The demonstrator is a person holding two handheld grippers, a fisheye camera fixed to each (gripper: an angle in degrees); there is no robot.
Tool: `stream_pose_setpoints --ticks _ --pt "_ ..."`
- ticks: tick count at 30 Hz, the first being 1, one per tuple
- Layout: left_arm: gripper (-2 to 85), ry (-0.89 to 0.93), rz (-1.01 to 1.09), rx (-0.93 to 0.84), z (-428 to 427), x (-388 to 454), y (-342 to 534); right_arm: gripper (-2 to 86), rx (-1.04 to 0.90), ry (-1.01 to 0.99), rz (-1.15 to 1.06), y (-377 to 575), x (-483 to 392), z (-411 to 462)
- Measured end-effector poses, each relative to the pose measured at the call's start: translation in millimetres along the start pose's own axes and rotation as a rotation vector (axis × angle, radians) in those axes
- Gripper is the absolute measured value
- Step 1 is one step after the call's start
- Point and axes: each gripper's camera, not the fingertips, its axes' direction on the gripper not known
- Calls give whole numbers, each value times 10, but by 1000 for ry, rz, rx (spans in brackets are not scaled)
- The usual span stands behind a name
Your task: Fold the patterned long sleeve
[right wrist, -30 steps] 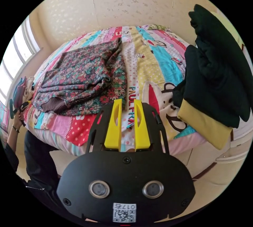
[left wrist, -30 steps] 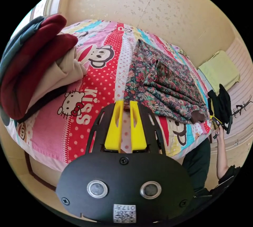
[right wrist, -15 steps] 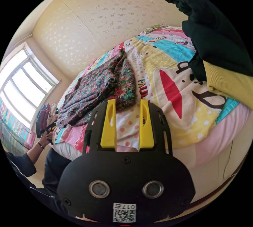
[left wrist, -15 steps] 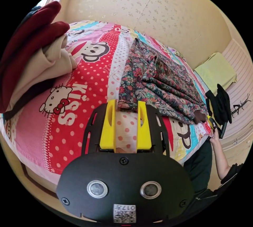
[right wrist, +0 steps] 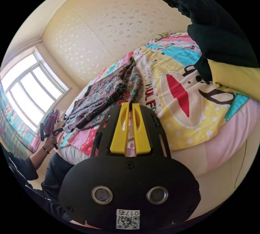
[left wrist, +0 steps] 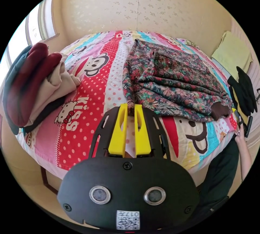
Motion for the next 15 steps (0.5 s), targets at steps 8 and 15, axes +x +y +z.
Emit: stream_pose_setpoints --ticks 8,15 --pt "36 300 -17 102 -724 -480 -411 9 94 7 -235 -587 -911 -663" --pt "21 392 24 154 -1474 -596 -543 5 97 -58 -364 -906 -1321 -1340"
